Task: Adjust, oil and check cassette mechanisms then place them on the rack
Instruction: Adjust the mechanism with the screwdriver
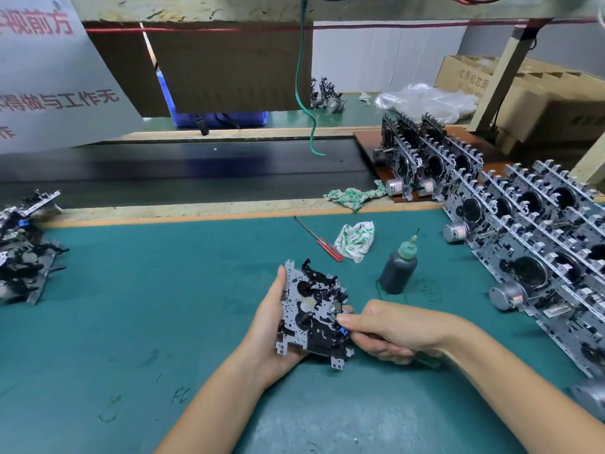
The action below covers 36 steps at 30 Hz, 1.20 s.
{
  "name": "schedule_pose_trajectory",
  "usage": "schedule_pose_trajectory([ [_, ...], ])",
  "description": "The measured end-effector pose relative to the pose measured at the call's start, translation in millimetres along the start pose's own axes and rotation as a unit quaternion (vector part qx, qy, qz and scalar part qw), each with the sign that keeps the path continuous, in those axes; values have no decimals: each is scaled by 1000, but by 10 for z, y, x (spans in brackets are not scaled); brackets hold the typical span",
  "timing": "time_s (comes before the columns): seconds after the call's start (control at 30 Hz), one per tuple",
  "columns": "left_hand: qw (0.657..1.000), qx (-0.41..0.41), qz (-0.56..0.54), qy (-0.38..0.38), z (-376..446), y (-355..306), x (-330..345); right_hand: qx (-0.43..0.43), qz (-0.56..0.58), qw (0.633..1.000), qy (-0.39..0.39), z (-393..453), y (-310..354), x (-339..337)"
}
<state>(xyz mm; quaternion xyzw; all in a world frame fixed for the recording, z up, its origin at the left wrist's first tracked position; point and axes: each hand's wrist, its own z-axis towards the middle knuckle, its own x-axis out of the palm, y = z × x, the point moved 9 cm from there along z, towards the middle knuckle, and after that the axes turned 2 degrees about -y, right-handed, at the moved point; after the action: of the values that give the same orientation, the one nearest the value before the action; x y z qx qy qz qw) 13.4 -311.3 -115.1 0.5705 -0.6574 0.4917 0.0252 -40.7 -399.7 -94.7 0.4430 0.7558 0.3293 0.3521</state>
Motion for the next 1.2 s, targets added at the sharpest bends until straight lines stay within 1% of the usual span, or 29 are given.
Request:
schedule_pose_trajectory([
  [0.13,1000,-1,-7,-1,-15,-3,5,7,-1,1000,3,-5,26,12],
  [0.2,1000,-4,-31,5,-31,9,17,-10,8,1000,-7,-21,50,9],
  [0.27,998,-8,-66,16,-63,18,42,-44,71,996,-32,-57,55,-17],
  [0.33,994,-8,-108,35,-109,3,76,-76,160,981,-84,-119,8,-123],
  [0.37,991,-4,-130,41,-132,-23,90,-87,175,975,-108,-148,-26,-184],
  [0.5,981,1,-186,51,-192,-74,125,-98,157,972,-141,-181,-108,-296],
  [0.63,975,-1,-208,73,-221,-104,166,-96,148,973,-151,-158,-90,-287],
  [0.7,975,-4,-209,75,-220,-104,155,-103,130,968,-186,-179,-55,-337],
  [0.73,977,-7,-199,78,-214,-97,142,-107,117,962,-223,-215,-36,-390],
  [0.8,985,-20,-143,96,-219,-75,134,-107,47,936,-332,-346,-44,-524],
  [0.87,989,-46,-69,125,-239,-27,145,-81,-108,884,-447,-556,-41,-593],
  [0.9,988,-62,-30,140,-264,9,156,-83,-204,851,-477,-649,17,-557],
  [0.93,986,-75,11,150,-286,42,160,-99,-281,829,-473,-699,99,-471],
  [0.97,983,-84,51,155,-307,73,163,-116,-332,827,-438,-683,135,-361],
  [1.03,976,-91,133,148,-326,130,148,-146,-388,842,-346,-627,143,-191],
  [1.07,971,-98,166,143,-327,153,140,-171,-418,830,-327,-641,169,-119],
  [1.13,960,-103,223,131,-317,166,104,-214,-481,778,-344,-739,228,-11],
  [1.17,958,-101,241,120,-305,144,67,-220,-500,759,-355,-783,246,18],
  [1.2,958,-95,248,112,-282,111,24,-218,-501,757,-359,-807,232,24],
])
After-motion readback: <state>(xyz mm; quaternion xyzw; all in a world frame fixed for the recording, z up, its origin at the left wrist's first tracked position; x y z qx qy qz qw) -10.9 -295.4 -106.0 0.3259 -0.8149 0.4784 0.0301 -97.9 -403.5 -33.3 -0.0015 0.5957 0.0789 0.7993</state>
